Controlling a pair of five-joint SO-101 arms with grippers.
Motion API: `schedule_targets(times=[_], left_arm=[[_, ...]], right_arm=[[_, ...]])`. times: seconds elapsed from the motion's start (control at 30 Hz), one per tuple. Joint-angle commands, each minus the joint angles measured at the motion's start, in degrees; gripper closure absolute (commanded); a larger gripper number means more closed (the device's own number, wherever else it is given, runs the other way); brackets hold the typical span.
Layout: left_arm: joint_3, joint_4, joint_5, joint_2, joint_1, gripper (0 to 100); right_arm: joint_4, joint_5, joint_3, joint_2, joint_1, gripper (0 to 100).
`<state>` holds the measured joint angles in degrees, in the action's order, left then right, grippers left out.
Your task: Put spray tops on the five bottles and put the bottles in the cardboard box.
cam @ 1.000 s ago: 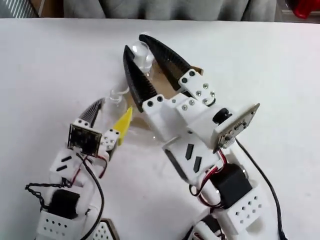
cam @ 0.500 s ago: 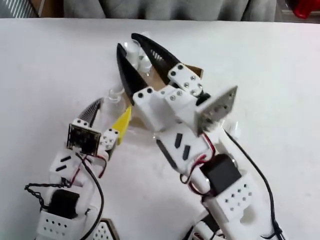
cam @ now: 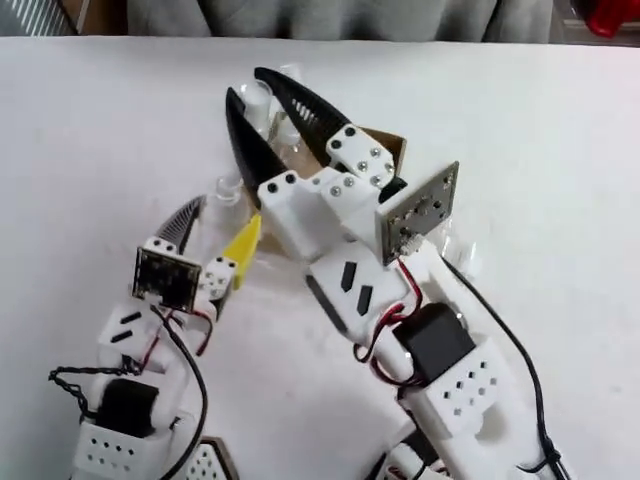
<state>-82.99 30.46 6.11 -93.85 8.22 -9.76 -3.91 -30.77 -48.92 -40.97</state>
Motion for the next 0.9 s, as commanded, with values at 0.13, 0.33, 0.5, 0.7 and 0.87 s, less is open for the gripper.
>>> schedule_targets(times=[0.13, 0.33, 0.5, 0.7, 0.87], left_arm=[[0.79, -2.2, 0.62, -0.92, -0.57, 98], [0.79, -2.2, 0.62, -0.92, -0.66, 98], [0.79, -2.2, 0.62, -0.92, -0.66, 98], [0.79, -2.2, 0.62, -0.92, -0.66, 98], [0.79, -2.2, 0.62, -0.92, -0.66, 98]], right_arm=[[0.92, 0.35, 2.29, 5.41, -1.1, 98.4], [0.75, 0.35, 2.29, 7.96, -1.1, 98.4], [-6.02, 0.35, 4.48, 9.98, -1.27, 98.4], [-19.56, 0.44, 12.13, 14.02, -1.27, 98.1], [-21.58, 1.58, 14.07, 14.99, -1.27, 98.1]])
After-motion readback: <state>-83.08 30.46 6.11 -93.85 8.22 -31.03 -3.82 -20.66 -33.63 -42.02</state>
